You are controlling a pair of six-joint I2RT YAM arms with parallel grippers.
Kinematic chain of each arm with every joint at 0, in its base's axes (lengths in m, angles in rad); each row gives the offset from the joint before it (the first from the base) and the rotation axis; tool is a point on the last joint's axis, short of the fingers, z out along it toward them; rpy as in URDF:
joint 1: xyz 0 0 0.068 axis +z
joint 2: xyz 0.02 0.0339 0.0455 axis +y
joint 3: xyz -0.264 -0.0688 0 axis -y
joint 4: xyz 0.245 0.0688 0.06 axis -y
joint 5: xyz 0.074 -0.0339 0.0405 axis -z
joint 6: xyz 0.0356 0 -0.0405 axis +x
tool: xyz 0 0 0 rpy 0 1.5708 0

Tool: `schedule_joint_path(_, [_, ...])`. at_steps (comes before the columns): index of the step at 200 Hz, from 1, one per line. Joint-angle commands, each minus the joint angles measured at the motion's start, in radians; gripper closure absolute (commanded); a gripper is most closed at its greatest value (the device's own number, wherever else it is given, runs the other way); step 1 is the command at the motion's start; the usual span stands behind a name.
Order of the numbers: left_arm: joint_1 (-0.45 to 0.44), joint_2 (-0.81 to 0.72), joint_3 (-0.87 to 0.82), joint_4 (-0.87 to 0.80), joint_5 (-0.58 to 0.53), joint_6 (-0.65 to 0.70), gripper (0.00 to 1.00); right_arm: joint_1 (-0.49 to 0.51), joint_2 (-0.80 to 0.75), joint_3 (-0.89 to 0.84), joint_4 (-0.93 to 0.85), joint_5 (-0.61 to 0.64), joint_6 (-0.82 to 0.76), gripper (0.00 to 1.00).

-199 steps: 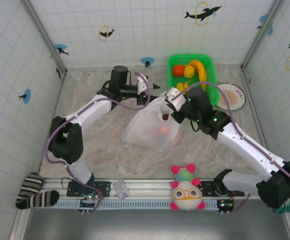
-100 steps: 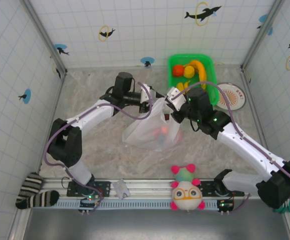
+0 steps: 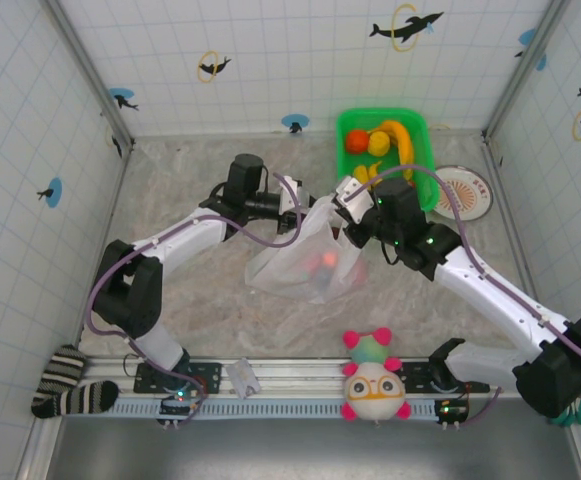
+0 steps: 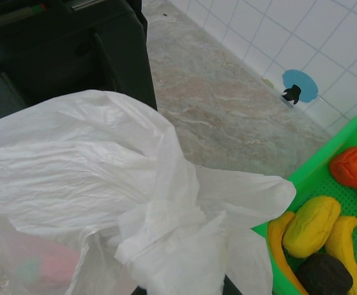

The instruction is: Place the fake fruits into the plastic bag and tie a complex knot

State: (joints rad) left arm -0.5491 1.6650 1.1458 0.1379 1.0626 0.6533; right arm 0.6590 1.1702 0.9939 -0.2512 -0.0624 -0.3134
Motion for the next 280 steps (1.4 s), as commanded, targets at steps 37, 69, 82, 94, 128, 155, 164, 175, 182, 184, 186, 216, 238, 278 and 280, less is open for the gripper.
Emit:
schedule_joint_path(37, [-0.008,-0.006,0.019,0.039,0.045,-0.023,0.68,-0.009,-0.033,-0.035,0.076,-0.036,0.028,1.00])
schedule_joint_path(69, [-0.011,0.001,0.025,0.040,0.048,-0.033,0.79,-0.009,-0.030,-0.033,0.076,-0.048,0.032,1.00])
schedule_joint_path(82, [-0.011,0.002,0.028,0.040,0.045,-0.034,0.84,-0.010,-0.032,-0.034,0.078,-0.047,0.034,1.00])
schedule_joint_path(94, [-0.011,0.004,0.031,0.040,0.043,-0.035,0.88,-0.011,-0.034,-0.036,0.077,-0.050,0.034,1.00])
schedule_joint_path(128, [-0.011,0.005,0.033,0.043,0.046,-0.042,0.99,-0.011,-0.032,-0.038,0.076,-0.056,0.037,1.00])
schedule_joint_path(155, [-0.012,-0.002,0.034,0.043,0.053,-0.047,1.00,-0.011,-0.028,-0.034,0.077,-0.056,0.035,1.00])
schedule_joint_path(164, [-0.011,-0.006,0.033,0.043,0.053,-0.047,1.00,-0.010,-0.030,-0.034,0.077,-0.051,0.034,1.00])
schedule_joint_path(175, [-0.012,-0.009,0.032,0.044,0.051,-0.047,1.00,-0.013,-0.033,-0.034,0.076,-0.047,0.030,1.00])
schedule_joint_path(182, [-0.012,-0.010,0.032,0.045,0.052,-0.046,1.00,-0.013,-0.037,-0.032,0.075,-0.045,0.031,1.00])
schedule_joint_path(184, [-0.011,-0.010,0.032,0.045,0.053,-0.046,1.00,-0.013,-0.038,-0.031,0.076,-0.044,0.030,1.00])
schedule_joint_path(186, [-0.011,-0.010,0.033,0.045,0.054,-0.047,1.00,-0.013,-0.038,-0.032,0.077,-0.044,0.030,1.00])
schedule_joint_path(216, [-0.011,-0.008,0.040,0.043,0.042,-0.063,1.00,-0.019,-0.046,-0.026,0.072,-0.049,0.030,0.96])
schedule_joint_path(238, [-0.011,-0.030,0.026,0.018,-0.001,-0.035,1.00,-0.033,-0.066,-0.029,0.065,-0.013,0.024,1.00])
schedule_joint_path(278, [-0.012,-0.038,0.023,0.019,-0.019,-0.043,1.00,-0.038,-0.085,-0.056,0.077,-0.072,0.027,1.00])
schedule_joint_path(280, [-0.011,-0.039,0.022,0.019,-0.019,-0.043,1.00,-0.038,-0.085,-0.057,0.076,-0.070,0.028,1.00])
